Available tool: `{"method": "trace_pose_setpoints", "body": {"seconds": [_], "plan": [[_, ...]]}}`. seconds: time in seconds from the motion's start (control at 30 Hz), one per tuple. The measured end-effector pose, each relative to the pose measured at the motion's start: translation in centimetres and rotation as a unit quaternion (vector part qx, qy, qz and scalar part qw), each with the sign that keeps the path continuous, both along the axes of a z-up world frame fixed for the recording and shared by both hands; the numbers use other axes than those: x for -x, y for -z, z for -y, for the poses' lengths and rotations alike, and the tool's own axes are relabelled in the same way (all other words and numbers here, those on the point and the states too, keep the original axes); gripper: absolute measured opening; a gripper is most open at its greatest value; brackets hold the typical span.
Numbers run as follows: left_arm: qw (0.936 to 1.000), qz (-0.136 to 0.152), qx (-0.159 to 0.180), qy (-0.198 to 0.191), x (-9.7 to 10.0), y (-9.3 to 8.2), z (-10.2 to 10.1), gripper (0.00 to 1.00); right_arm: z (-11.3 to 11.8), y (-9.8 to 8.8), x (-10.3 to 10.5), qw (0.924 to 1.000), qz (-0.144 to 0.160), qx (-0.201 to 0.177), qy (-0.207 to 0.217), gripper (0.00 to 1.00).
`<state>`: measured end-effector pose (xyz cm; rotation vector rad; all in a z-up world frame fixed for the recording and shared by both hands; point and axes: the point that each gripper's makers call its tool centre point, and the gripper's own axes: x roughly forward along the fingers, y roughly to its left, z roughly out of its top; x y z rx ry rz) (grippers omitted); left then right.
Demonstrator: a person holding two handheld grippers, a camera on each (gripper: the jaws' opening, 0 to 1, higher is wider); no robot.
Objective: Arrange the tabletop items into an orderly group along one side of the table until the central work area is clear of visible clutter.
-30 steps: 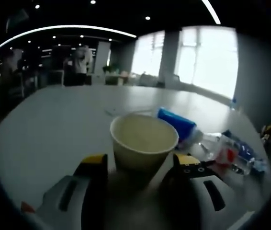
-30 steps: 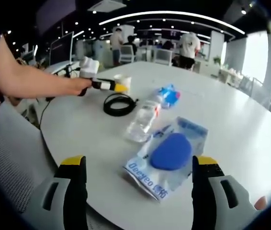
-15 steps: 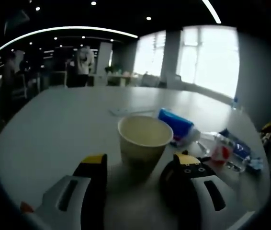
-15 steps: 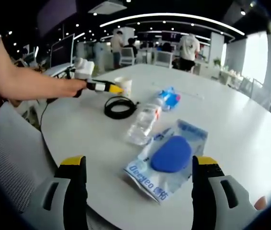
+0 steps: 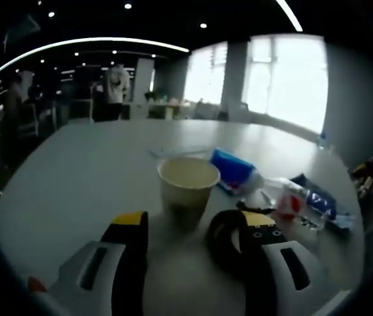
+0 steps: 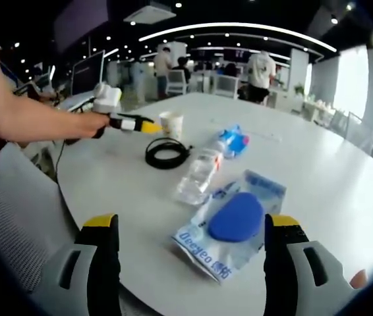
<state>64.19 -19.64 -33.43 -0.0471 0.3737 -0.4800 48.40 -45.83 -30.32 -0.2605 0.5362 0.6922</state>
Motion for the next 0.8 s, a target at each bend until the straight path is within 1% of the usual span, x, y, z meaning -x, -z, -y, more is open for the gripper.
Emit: {"method": "trace_pose_setpoints", "body": {"seconds": [0.4,0.8], "plan": [[0.9998,-0.014,-0.008,0.010,2.1,0.3,0.6,0.51,-0.3,-0.5,-0.1,1.0000,0.007,-0.006,-0.003,0.91],[0.9997,-0.018,-0.011,0.014,3.1,-0.1,0.9,0.49,-0.5,-0.9,-0.4,0.9998,0.015,-0.013,-0.001,0.91]]}}
